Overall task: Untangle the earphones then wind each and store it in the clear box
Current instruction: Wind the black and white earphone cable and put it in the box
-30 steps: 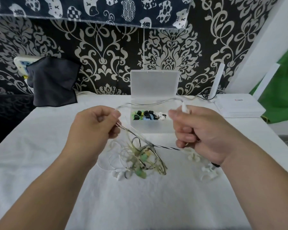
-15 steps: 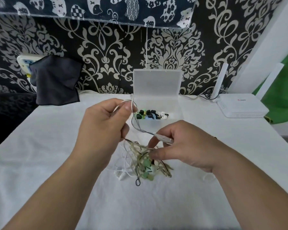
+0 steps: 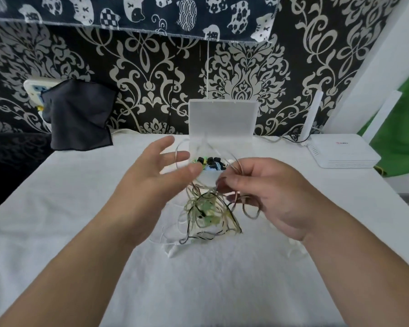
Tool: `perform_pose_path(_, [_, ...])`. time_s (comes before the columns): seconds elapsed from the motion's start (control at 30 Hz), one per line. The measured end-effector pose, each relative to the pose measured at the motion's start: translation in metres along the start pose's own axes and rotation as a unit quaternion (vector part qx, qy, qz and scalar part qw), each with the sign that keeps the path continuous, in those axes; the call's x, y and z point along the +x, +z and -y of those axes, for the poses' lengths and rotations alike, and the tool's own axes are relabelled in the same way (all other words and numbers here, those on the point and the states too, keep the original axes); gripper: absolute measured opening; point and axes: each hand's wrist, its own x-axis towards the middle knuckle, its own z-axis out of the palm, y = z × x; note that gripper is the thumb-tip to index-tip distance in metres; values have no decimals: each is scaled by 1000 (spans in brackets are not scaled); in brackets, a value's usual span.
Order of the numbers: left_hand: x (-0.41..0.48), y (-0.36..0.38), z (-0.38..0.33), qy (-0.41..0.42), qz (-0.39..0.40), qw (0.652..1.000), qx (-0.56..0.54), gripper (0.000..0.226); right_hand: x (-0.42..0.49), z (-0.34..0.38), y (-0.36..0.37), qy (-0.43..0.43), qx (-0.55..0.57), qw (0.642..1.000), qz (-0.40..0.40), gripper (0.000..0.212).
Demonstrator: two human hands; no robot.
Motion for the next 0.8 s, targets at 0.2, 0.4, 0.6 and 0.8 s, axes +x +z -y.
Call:
perform_pose_path(0.2, [-10, 24, 8, 98, -18, 954, 281, 50, 1, 4, 8, -45, 71, 996, -25, 14])
perform_pose_path(0.4, [-10, 16, 4, 93, -42, 952, 288, 47, 2, 8, 1, -39, 165, 983, -69, 17])
perform_pose_path(0.6, [-5, 11, 2, 99, -42, 962, 252, 15, 4, 11, -2, -2, 249, 964, -91, 30])
perform_pose_path(0.8, [3, -4, -1, 64, -122, 972, 190, 22, 6, 13, -15, 16, 327, 933, -151, 37])
